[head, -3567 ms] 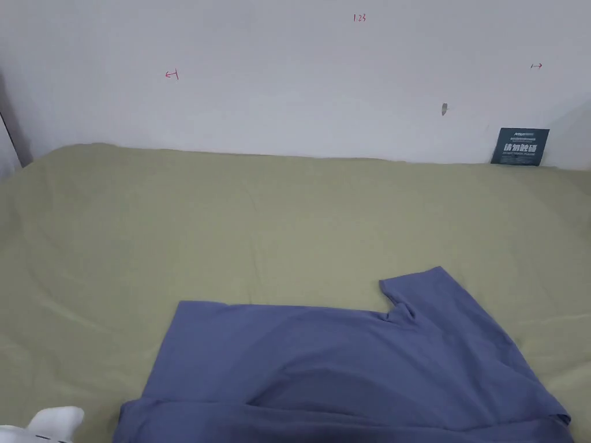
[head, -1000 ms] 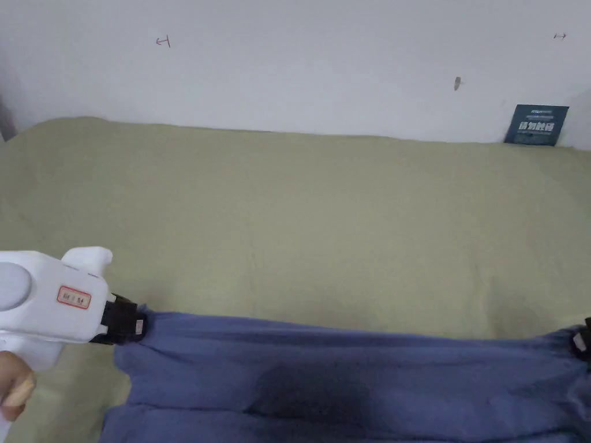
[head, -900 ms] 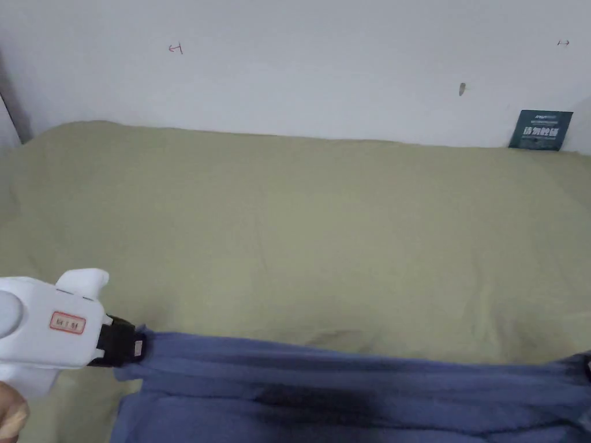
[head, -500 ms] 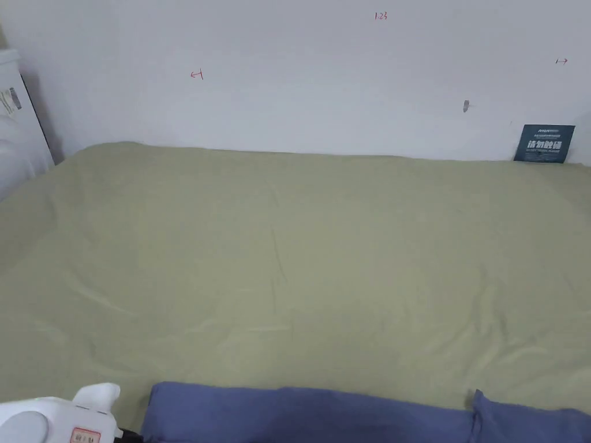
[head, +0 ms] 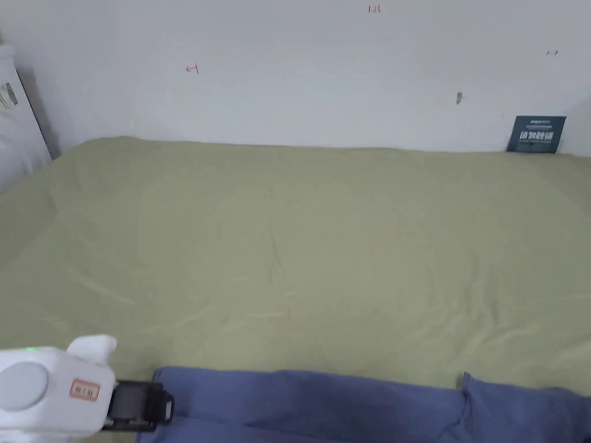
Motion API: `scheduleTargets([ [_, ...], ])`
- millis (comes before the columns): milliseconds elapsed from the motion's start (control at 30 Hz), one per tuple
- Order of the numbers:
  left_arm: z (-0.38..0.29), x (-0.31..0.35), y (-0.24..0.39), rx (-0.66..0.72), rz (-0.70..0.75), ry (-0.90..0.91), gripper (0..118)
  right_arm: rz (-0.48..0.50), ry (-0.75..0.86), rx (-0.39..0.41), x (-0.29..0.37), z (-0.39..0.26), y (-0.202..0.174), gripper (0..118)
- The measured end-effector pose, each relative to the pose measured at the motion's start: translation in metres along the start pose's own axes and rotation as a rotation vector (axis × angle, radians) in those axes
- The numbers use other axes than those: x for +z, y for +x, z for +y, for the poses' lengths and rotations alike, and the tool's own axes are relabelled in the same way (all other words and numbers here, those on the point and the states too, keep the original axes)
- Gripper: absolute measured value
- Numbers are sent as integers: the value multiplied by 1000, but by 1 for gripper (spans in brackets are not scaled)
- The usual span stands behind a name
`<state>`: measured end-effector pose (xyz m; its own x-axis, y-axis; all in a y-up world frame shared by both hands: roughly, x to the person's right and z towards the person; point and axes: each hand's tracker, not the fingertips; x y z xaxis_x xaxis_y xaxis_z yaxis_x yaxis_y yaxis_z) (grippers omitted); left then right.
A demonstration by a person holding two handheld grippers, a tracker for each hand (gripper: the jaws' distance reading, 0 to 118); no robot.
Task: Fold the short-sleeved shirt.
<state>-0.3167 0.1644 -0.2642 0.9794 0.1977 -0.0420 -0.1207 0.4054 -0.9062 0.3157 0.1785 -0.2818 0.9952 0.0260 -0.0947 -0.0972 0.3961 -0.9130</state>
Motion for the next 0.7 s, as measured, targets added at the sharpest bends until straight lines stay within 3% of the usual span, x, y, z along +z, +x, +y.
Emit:
scheduleTargets([
  [33,2,5,4,-13,-4,24,102,11,2,0,3,4,-2,81],
  [67,4,7,6,-20,-16,49,89,14,1,0,5,6,-4,66],
  [100,6,8,7,-20,-24,67,67,12,2,0,6,8,-7,43],
  [133,6,8,7,-13,-34,73,29,16,7,3,4,9,-8,2],
  [167,4,9,12,-8,-42,71,0,19,12,8,2,9,-8,0],
  [400,-3,1,-3,5,-140,69,0,56,43,-35,-2,5,-10,0],
  [633,1,-24,-56,157,-509,32,0,55,30,-29,-3,1,-8,0],
  [700,-1,-33,-62,140,-481,46,0,63,23,-31,-5,-1,-8,0],
])
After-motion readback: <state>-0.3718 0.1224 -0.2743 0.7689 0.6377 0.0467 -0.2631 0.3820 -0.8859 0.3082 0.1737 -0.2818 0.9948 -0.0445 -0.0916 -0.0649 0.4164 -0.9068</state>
